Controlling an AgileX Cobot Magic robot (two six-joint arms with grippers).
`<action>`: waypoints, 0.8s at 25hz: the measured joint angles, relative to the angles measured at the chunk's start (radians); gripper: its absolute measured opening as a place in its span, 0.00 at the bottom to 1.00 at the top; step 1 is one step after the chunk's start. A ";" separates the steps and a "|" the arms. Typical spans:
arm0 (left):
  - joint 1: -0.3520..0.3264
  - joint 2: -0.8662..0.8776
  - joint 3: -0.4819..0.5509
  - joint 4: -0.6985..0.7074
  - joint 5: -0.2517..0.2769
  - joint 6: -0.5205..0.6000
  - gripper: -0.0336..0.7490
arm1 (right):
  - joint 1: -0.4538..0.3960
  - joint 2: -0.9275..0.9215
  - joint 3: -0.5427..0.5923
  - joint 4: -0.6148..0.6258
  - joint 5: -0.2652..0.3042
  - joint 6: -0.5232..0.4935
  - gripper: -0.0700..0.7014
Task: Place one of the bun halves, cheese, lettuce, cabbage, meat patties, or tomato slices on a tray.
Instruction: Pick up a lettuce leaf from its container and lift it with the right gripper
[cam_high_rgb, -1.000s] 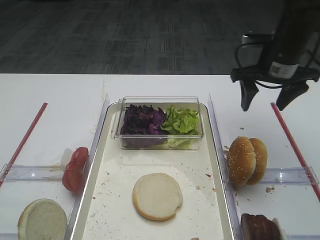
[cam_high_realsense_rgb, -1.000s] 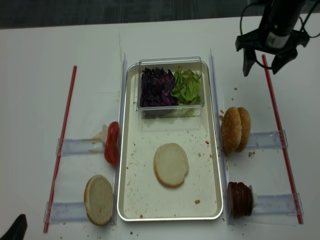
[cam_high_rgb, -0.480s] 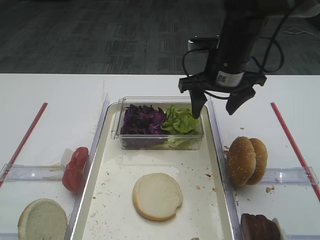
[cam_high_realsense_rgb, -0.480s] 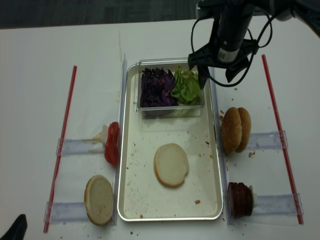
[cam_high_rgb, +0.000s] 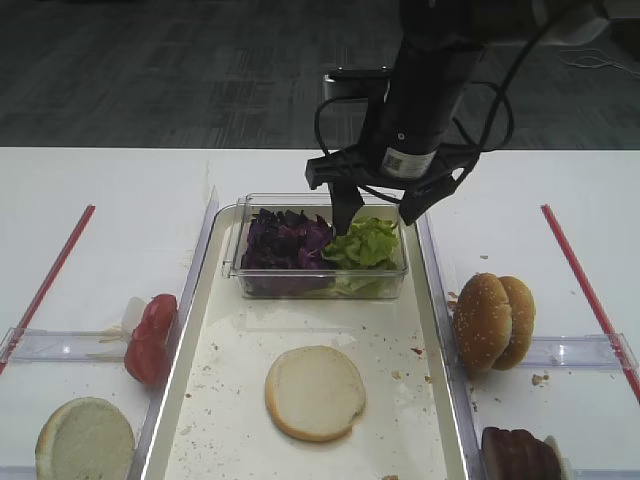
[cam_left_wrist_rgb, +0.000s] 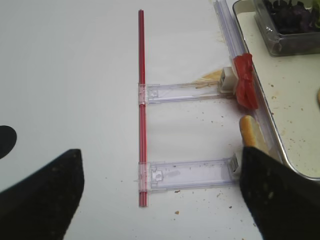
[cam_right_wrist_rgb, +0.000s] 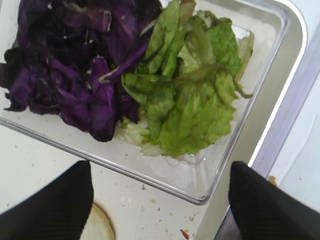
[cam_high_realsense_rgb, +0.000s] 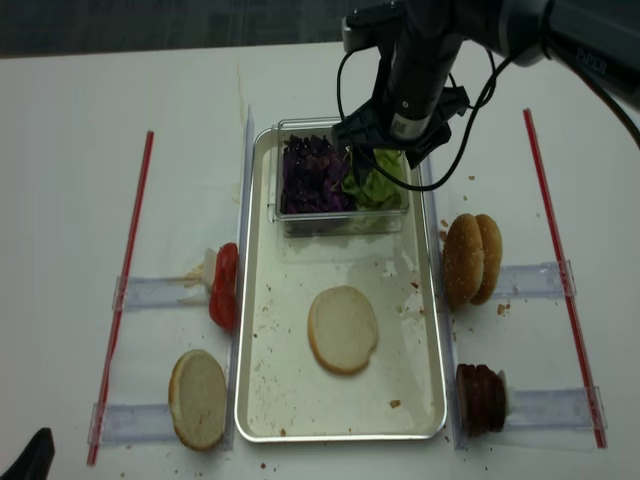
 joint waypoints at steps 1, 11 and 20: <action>0.000 0.000 0.000 0.000 0.000 0.000 0.83 | 0.000 0.000 0.000 0.000 -0.013 -0.005 0.85; 0.000 0.000 0.000 0.000 0.000 0.000 0.83 | 0.000 0.074 -0.001 -0.017 -0.085 -0.053 0.71; 0.000 0.000 0.000 0.000 0.000 0.000 0.83 | 0.000 0.132 -0.002 -0.039 -0.133 -0.061 0.65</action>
